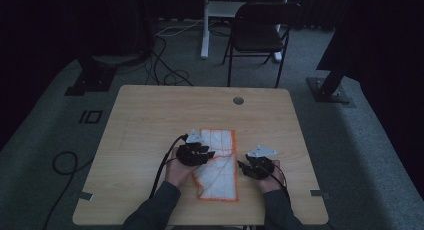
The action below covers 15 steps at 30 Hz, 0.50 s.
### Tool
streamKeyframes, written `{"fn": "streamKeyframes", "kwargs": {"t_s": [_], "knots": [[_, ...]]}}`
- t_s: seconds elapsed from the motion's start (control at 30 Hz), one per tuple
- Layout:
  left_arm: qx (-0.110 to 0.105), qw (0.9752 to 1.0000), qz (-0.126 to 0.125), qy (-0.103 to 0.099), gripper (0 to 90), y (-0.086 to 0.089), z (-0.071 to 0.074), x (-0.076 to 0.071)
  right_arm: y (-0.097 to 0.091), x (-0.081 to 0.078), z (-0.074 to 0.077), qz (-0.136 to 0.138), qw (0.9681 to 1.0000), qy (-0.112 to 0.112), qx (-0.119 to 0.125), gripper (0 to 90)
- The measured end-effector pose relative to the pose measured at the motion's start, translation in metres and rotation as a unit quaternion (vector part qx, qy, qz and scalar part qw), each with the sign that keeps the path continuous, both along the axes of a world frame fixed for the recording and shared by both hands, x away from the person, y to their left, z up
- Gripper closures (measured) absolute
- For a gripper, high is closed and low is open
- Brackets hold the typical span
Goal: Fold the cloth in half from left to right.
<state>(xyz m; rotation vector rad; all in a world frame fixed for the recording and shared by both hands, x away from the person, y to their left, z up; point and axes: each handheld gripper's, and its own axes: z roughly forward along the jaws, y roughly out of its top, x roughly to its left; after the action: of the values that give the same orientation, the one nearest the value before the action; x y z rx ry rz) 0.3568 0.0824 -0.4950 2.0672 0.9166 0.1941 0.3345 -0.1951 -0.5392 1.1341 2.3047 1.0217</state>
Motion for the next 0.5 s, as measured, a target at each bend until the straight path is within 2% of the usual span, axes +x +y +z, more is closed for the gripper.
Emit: {"fn": "streamKeyframes", "kwargs": {"t_s": [0.1, 0.17, 0.4, 0.5], "knots": [[-0.008, 0.9998, 0.016, 0.007, 62.8, 0.014, -0.005, -0.004, 0.0, 0.0, 0.0, 0.001, 1.0, 0.0, -0.002, 54.5], [-0.005, 0.9997, 0.021, 0.01, 62.4, 0.021, -0.008, -0.007, 0.0, 0.0, 0.0, 0.001, 1.0, 0.0, -0.002, 54.4], [0.021, 0.9988, 0.042, 0.013, 61.8, 0.036, -0.026, -0.021, 0.0, 0.0, 0.0, 0.0, 1.0, -0.001, -0.001, 54.4], [0.027, 0.9982, 0.049, 0.022, 62.2, 0.041, -0.035, -0.025, 0.0, 0.0, 0.0, 0.0, 1.0, 0.0, -0.001, 54.5]]}}
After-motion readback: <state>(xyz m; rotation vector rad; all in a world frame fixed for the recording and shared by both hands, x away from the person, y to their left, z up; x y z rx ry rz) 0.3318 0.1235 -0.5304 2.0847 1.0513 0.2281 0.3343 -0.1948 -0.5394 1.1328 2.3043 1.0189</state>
